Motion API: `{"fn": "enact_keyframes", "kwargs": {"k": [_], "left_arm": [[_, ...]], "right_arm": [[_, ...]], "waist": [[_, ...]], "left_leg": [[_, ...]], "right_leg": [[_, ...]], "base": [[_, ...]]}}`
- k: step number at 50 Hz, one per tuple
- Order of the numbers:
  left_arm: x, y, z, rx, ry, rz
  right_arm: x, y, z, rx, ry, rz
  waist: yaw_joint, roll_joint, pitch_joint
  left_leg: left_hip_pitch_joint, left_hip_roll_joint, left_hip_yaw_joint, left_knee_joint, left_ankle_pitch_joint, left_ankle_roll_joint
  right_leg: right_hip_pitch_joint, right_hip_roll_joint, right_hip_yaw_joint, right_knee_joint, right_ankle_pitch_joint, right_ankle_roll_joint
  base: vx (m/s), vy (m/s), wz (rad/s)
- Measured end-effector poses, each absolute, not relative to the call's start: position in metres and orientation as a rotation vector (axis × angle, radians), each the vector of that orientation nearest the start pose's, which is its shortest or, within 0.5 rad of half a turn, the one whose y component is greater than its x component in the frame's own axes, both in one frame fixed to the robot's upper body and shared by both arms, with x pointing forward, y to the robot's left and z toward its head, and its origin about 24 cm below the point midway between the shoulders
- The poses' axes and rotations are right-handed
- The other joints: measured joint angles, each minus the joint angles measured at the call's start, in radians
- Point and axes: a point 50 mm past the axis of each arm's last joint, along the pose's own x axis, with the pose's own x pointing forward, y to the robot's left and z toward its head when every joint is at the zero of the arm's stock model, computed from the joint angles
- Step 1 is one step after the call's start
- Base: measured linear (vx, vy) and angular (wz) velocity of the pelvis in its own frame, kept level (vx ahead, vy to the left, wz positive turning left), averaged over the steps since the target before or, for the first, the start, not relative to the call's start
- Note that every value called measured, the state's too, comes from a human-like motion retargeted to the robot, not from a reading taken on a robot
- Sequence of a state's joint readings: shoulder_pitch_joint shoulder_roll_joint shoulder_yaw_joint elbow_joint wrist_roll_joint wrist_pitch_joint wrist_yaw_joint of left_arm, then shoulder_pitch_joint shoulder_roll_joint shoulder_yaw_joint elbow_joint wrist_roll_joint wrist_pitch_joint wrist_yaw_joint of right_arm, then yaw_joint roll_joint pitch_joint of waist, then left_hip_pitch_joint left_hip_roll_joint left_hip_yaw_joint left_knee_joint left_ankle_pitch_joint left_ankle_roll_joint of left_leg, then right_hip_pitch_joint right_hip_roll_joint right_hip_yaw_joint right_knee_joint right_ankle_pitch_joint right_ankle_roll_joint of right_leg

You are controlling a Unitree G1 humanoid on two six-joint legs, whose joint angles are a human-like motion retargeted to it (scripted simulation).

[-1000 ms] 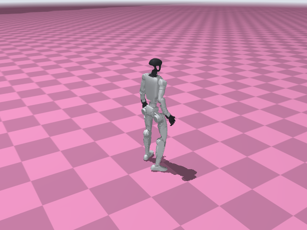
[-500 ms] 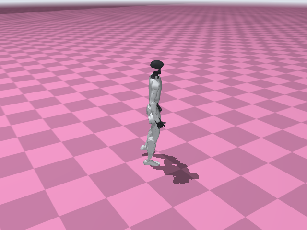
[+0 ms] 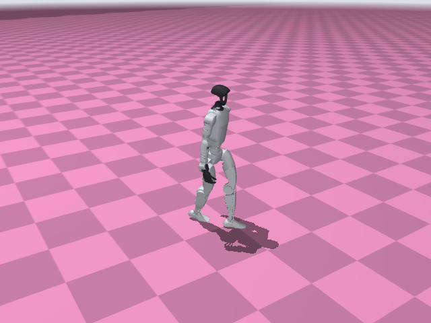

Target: Kungfu

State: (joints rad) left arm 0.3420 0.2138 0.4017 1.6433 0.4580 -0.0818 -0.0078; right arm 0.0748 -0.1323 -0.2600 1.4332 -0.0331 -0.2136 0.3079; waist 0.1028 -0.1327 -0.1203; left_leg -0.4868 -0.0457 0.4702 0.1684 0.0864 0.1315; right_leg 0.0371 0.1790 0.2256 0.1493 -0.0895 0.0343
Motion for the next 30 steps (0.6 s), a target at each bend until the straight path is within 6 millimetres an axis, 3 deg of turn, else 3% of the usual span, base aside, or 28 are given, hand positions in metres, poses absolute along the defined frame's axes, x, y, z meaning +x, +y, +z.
{"fn": "enact_keyframes", "kwargs": {"k": [2,3,4,6,8,10,13,16,20,23,25,27,28,30], "left_arm": [[-0.152,0.226,-0.142,0.063,1.943,0.189],[-0.148,0.228,-0.143,0.034,1.945,0.207],[-0.138,0.232,-0.145,0.015,1.923,0.23],[-0.111,0.24,-0.152,-0.023,1.835,0.274],[-0.082,0.246,-0.159,-0.066,1.722,0.3],[-0.053,0.247,-0.164,-0.103,1.614,0.279],[-0.009,0.243,-0.168,-0.123,1.484,0.148],[0.042,0.241,-0.166,-0.07,1.355,-0.034],[0.102,0.238,-0.155,0.116,1.18,-0.248],[0.141,0.24,-0.141,0.284,1.058,-0.366],[0.16,0.239,-0.133,0.391,0.999,-0.435],[0.172,0.238,-0.127,0.485,0.961,-0.488],[0.176,0.237,-0.126,0.525,0.948,-0.509],[0.178,0.235,-0.125,0.583,0.935,-0.533]], "right_arm": [[-0.001,-0.196,-0.176,0.178,1.357,-0.054],[-0.012,-0.193,-0.177,0.159,1.399,-0.079],[-0.02,-0.192,-0.177,0.143,1.429,-0.106],[-0.032,-0.196,-0.175,0.111,1.467,-0.144],[-0.043,-0.201,-0.173,0.081,1.503,-0.133],[-0.058,-0.204,-0.171,0.059,1.565,-0.115],[-0.074,-0.204,-0.169,0.035,1.626,-0.129],[-0.071,-0.205,-0.17,0.064,1.596,-0.197],[-0.062,-0.203,-0.171,0.164,1.519,-0.34],[-0.049,-0.203,-0.173,0.226,1.436,-0.416],[-0.042,-0.204,-0.173,0.252,1.387,-0.453],[-0.035,-0.206,-0.173,0.26,1.348,-0.465],[-0.032,-0.207,-0.173,0.257,1.335,-0.464],[-0.026,-0.209,-0.173,0.238,1.321,-0.447]], "waist": [[-0.025,-0.047,-0.05],[-0.034,-0.065,-0.063],[-0.035,-0.071,-0.065],[-0.009,-0.064,-0.066],[0.046,-0.044,-0.08],[0.078,-0.019,-0.101],[0.038,0.039,-0.135],[0.018,0.08,-0.122],[-0.064,0.118,-0.053],[-0.131,0.135,-0.028],[-0.158,0.143,-0.018],[-0.17,0.141,-0.005],[-0.173,0.138,0.003],[-0.181,0.123,0.019]], "left_leg": [[-0.021,-0.013,0.005,0.037,-0.03,-0.019],[-0.023,-0.023,-0.002,0.045,-0.046,-0.026],[-0.026,0.003,-0.022,0.065,-0.06,-0.053],[-0.022,0.083,-0.044,0.09,-0.072,-0.113],[-0.026,0.159,-0.023,0.104,-0.065,-0.145],[-0.018,0.195,-0.027,0.103,-0.074,-0.147],[0.025,0.168,-0.101,0.052,-0.102,-0.132],[0.099,0.129,-0.163,0.001,-0.134,-0.112],[0.248,0.021,-0.301,-0.043,-0.172,-0.071],[0.282,-0.005,-0.411,-0.041,-0.182,-0.075],[0.299,-0.009,-0.464,-0.036,-0.191,-0.082],[0.315,-0.015,-0.514,-0.029,-0.2,-0.09],[0.323,-0.02,-0.538,-0.024,-0.206,-0.094],[0.341,-0.038,-0.587,-0.012,-0.22,-0.101]], "right_leg": [[-0.018,-0.019,-0.021,0.037,0.091,0.12],[-0.033,-0.033,-0.056,0.055,0.142,0.198],[-0.054,-0.008,-0.14,0.083,0.184,0.225],[-0.117,0.057,-0.371,0.169,0.219,0.227],[-0.19,0.066,-0.591,0.27,0.224,0.227],[-0.252,0.025,-0.695,0.379,0.192,0.227],[-0.318,-0.067,-0.773,0.449,0.124,0.227],[-0.346,-0.173,-0.73,0.433,0.088,0.227],[-0.296,-0.37,-0.663,0.339,0.046,0.227],[-0.312,-0.431,-0.575,0.221,0.067,0.144],[-0.326,-0.442,-0.476,0.144,0.083,0.097],[-0.335,-0.444,-0.354,0.075,0.148,0.088],[-0.335,-0.443,-0.287,0.042,0.198,0.101],[-0.319,-0.445,-0.17,-0.028,0.31,0.185]], "base": [[0.89,-0.2,0.17],[0.56,-0.53,0.38],[0.32,-0.97,0.42],[0.03,-1.4,-0.31],[0.05,-0.94,-1.16],[0.52,-0.01,-0.42],[0.8,0.44,0.91],[0.73,0.47,1.08],[0.6,0.21,2.04],[0.32,-0.21,2.17],[0.26,-0.31,1.88],[0.27,-0.4,1.69],[0.24,-0.41,1.61],[0.23,-0.59,1.49]]}}
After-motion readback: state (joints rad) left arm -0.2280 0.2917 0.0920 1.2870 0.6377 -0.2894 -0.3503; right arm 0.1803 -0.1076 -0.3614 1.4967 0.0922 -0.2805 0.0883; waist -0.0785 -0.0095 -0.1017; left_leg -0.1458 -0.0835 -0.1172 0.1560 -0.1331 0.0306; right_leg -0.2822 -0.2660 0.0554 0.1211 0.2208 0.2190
